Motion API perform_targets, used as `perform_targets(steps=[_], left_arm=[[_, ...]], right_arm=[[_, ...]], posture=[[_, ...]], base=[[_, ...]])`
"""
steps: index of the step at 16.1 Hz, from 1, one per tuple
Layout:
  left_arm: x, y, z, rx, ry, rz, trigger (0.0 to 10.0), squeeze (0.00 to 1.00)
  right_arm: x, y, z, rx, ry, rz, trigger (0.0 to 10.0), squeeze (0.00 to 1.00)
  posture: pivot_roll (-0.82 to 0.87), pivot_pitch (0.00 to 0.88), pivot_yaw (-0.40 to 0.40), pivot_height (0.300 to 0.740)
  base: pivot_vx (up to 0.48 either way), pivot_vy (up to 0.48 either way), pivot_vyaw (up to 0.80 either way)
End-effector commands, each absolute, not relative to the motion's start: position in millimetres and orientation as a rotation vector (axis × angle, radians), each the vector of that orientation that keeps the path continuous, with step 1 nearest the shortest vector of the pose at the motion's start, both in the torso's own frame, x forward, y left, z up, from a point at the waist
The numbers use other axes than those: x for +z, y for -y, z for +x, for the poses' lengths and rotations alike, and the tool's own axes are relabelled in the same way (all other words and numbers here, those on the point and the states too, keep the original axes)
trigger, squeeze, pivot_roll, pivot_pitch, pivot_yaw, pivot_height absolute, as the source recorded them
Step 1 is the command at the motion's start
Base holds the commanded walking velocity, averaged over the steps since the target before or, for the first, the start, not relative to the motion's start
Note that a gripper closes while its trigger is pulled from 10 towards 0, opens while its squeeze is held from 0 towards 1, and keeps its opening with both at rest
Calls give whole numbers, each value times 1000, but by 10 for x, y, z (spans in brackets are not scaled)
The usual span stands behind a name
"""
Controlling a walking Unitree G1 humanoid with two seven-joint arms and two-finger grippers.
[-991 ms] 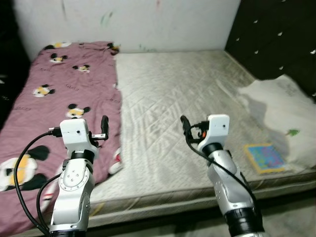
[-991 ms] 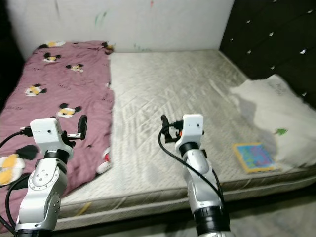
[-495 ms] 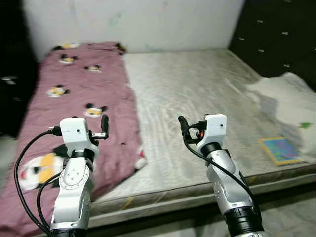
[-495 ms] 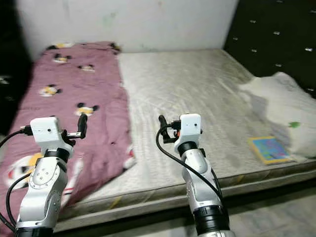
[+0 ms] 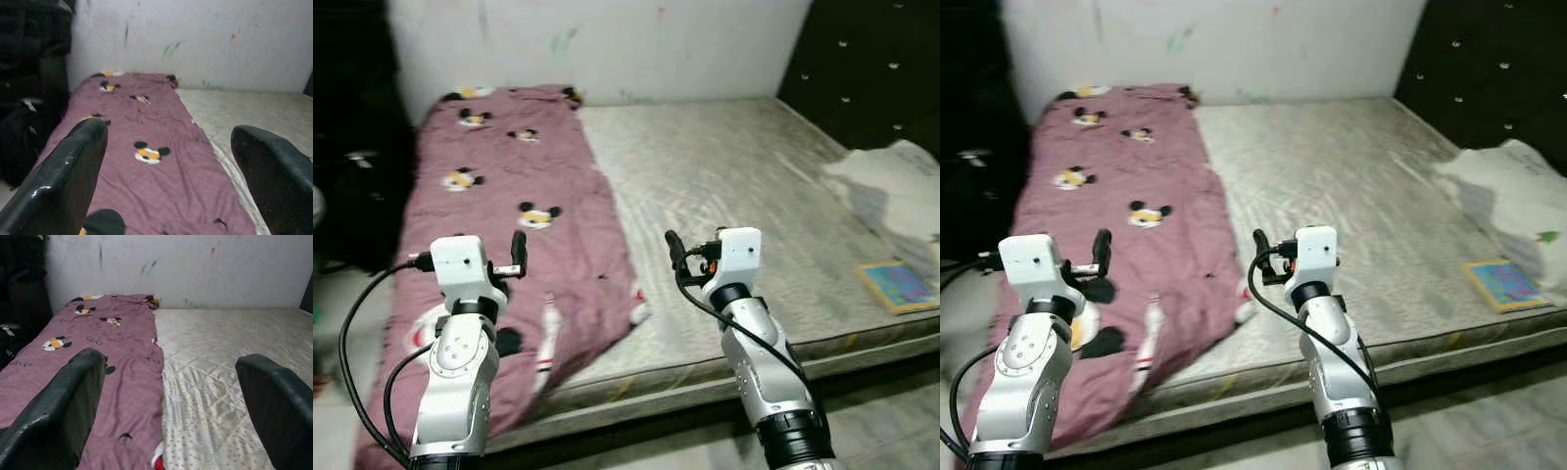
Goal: Clean up the room
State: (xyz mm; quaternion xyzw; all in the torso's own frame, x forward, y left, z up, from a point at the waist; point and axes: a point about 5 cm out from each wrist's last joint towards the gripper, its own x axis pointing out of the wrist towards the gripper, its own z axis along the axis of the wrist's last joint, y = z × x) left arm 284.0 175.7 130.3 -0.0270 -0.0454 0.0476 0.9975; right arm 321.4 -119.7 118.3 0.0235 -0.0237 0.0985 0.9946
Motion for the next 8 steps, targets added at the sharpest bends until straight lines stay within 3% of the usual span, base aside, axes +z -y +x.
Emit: perform_targets(steps=[1, 8], left_arm=[[1321, -1684, 2847, 66, 104, -64, 10000, 0], [1353, -1662, 2840, 17, 112, -113, 10000, 0]], right_arm=[[1184, 1307, 3215, 162, 50, 38, 10000, 0], [1185, 1301, 3212, 160, 52, 39, 10000, 0]], posture=[[-43, 9, -6, 740], [-43, 10, -3, 740]], base=[[0, 0, 0], [0, 0, 0]])
